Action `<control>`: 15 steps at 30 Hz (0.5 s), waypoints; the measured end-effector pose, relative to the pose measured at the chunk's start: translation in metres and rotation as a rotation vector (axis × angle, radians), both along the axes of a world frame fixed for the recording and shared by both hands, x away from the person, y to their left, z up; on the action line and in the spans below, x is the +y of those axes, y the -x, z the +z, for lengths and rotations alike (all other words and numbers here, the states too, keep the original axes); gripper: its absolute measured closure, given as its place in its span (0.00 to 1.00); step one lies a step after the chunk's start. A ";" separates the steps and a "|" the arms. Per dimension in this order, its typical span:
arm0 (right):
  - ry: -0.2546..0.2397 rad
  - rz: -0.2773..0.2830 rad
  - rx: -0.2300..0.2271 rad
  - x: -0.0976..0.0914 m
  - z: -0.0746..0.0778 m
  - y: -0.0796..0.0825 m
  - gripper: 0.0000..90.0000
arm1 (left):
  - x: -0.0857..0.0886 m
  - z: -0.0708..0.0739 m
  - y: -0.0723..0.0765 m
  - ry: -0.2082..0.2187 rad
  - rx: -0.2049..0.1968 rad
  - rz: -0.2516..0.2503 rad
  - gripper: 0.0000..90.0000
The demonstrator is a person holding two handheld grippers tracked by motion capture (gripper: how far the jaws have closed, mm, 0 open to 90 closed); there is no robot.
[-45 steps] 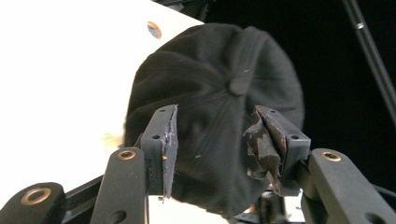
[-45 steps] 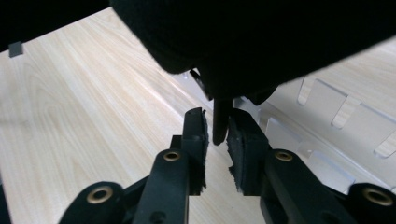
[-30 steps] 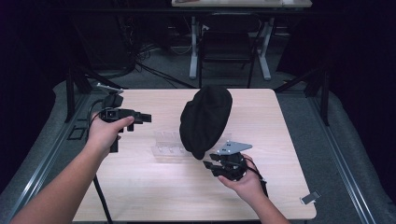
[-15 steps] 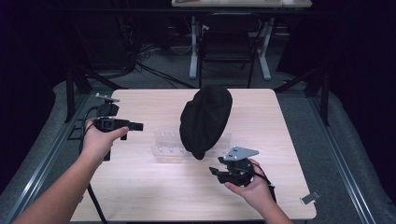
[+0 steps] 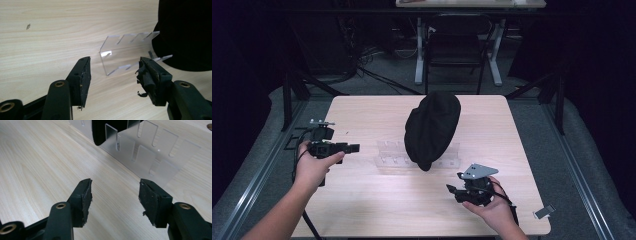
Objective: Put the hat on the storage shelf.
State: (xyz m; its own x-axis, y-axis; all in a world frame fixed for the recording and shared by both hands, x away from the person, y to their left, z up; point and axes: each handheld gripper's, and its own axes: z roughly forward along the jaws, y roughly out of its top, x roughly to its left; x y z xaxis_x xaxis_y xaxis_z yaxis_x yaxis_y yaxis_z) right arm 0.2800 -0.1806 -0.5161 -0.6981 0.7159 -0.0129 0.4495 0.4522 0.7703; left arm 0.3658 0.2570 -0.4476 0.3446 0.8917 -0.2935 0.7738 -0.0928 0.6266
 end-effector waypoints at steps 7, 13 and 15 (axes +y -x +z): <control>-0.002 -0.026 -0.003 -0.009 -0.002 0.004 0.48 | 0.009 -0.028 0.008 0.002 -0.017 0.016 0.47; -0.015 -0.045 -0.005 -0.013 -0.005 0.004 0.47 | 0.016 -0.052 0.016 0.017 -0.029 0.036 0.47; -0.021 -0.052 -0.008 -0.016 -0.007 0.004 0.47 | 0.019 -0.060 0.019 0.027 -0.031 0.047 0.47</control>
